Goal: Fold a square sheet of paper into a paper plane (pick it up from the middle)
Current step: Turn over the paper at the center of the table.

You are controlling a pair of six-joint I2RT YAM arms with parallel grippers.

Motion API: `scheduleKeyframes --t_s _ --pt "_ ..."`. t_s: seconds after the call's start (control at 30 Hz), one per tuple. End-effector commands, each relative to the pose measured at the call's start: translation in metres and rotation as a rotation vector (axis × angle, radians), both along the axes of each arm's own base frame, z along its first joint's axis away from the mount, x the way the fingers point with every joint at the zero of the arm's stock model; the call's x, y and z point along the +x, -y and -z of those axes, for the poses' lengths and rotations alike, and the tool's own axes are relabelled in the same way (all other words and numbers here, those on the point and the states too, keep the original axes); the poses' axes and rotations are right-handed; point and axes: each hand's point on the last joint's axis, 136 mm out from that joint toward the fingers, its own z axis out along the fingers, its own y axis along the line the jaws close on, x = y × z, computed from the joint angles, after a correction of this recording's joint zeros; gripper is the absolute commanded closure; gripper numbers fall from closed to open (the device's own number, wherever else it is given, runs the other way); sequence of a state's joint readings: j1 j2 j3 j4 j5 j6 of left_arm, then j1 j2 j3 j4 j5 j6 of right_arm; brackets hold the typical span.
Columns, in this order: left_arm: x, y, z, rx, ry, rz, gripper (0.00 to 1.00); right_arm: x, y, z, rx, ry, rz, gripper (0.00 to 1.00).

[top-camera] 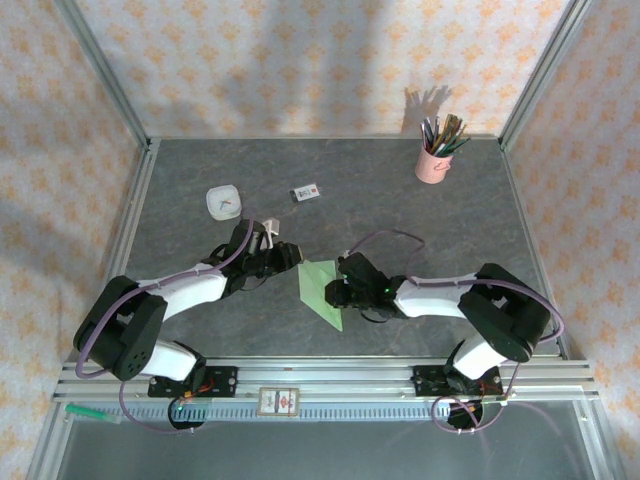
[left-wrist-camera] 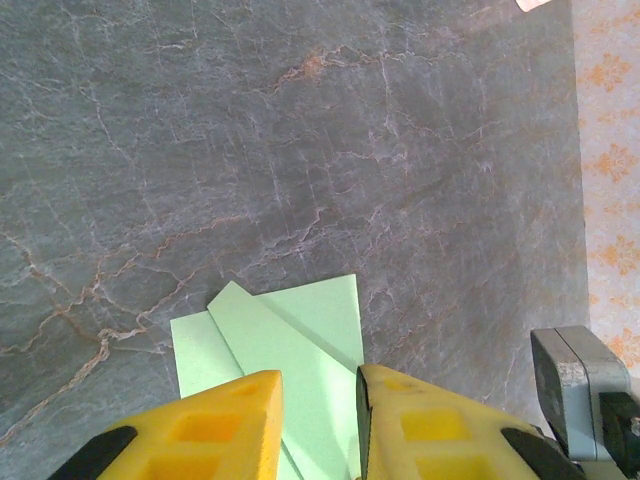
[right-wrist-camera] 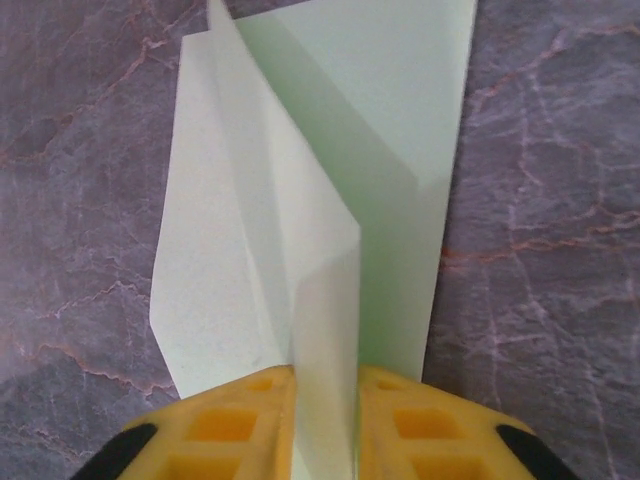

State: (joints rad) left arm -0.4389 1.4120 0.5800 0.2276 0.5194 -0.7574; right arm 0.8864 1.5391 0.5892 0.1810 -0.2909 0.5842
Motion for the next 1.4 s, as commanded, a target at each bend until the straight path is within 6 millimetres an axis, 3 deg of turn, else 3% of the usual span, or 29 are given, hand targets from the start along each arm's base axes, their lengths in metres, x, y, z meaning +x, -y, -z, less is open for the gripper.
scheduleKeyframes --t_s 0.0,0.13,0.23,0.47,0.57,0.63,0.73,0.87,1.03,1.17,1.27,1.37 --pt "0.000 0.003 0.000 0.010 0.015 0.023 0.72 0.007 -0.009 -0.011 0.049 0.037 -0.009 0.86" --pt "0.002 0.003 -0.002 0.016 0.020 0.023 0.72 0.011 -0.005 -0.025 0.066 0.092 0.006 0.96" --pt "0.004 0.001 -0.004 0.024 0.029 0.014 0.72 0.017 0.008 -0.039 0.035 0.146 0.046 1.00" --pt "0.013 -0.008 -0.014 0.009 0.061 -0.023 0.71 0.043 0.100 -0.092 -0.386 0.333 0.303 1.00" --pt "0.020 -0.017 -0.018 0.010 0.083 -0.052 0.70 0.045 0.126 -0.113 -0.573 0.402 0.392 1.00" --pt "0.025 -0.025 -0.020 0.025 0.093 -0.072 0.70 0.043 0.131 -0.116 -0.690 0.431 0.419 1.00" --pt "0.032 -0.037 -0.023 0.060 0.112 -0.098 0.68 0.039 0.116 -0.104 -0.841 0.459 0.400 1.00" --pt "0.038 -0.056 -0.029 0.113 0.147 -0.155 0.64 0.035 0.077 -0.072 -0.958 0.463 0.321 1.00" --pt "0.045 -0.088 -0.026 0.156 0.155 -0.245 0.61 0.026 0.016 -0.031 -0.924 0.417 0.207 1.00" --pt "0.047 -0.108 -0.022 0.149 0.147 -0.293 0.59 0.021 -0.020 -0.009 -0.864 0.376 0.156 0.90" --pt "0.044 -0.109 -0.024 0.134 0.150 -0.284 0.58 0.023 -0.036 -0.014 -0.810 0.366 0.146 0.80" --pt "0.037 -0.096 -0.028 0.061 0.141 -0.237 0.58 0.020 -0.048 -0.034 -0.704 0.355 0.135 0.71"
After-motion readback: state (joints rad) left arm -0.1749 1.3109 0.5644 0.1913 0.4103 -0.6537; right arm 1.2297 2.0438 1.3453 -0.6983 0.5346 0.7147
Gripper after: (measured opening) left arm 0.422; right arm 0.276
